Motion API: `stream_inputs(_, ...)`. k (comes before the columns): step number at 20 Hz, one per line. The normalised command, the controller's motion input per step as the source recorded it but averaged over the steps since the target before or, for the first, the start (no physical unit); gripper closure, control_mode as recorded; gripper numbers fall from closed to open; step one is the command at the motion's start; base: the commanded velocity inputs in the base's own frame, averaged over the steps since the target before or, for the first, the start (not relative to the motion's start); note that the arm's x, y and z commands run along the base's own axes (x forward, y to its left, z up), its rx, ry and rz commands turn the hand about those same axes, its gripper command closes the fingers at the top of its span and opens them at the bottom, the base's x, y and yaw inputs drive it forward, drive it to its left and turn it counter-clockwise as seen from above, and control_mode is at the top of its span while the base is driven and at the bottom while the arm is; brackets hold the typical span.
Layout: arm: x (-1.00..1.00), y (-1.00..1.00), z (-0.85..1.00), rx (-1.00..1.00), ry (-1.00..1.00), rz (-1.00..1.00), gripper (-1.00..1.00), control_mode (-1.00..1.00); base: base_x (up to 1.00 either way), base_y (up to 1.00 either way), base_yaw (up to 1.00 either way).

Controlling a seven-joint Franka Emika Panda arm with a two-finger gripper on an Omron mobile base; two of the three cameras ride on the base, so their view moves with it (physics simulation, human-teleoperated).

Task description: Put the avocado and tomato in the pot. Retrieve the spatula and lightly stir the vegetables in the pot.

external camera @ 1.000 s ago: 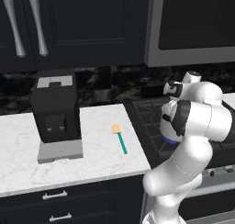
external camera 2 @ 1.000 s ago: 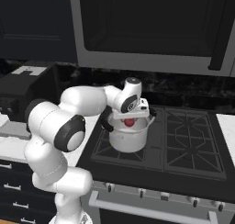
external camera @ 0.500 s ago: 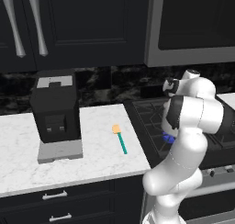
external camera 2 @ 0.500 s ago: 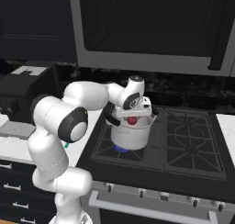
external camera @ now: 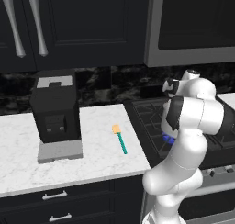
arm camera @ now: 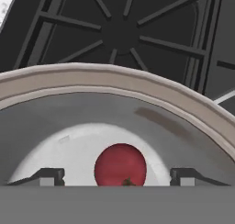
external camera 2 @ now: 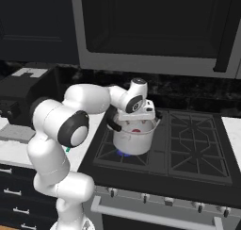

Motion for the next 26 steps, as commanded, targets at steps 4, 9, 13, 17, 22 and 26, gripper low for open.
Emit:
stream_inputs(4, -0.08, 0.45, -0.29, 0.0, -0.01, -0.16, -1.0, -1.0, 0.0, 0.0, 0.0)
stream_inputs(9, 0.0, 0.53, -0.24, 0.0, -0.03, -0.25, -1.0, -1.0, 0.0, 0.0, 0.0)
stream_inputs(13, -0.11, 0.32, -0.22, 0.01, -0.02, -0.27, -1.0, -1.0, 0.0, 0.0, 0.0)
stream_inputs(17, -0.49, 0.06, -0.07, 0.05, -0.03, -0.24, -1.0, -1.0, 0.0, 0.0, 0.0)
stream_inputs(22, -0.46, 0.02, 0.19, 0.0, -0.06, -0.12, -1.0, -1.0, 0.0, 0.0, 0.0)
stream_inputs(26, -0.55, 0.1, 0.46, 0.0, -0.09, -0.06, -1.0, -1.0, 0.0, 0.0, 0.0)
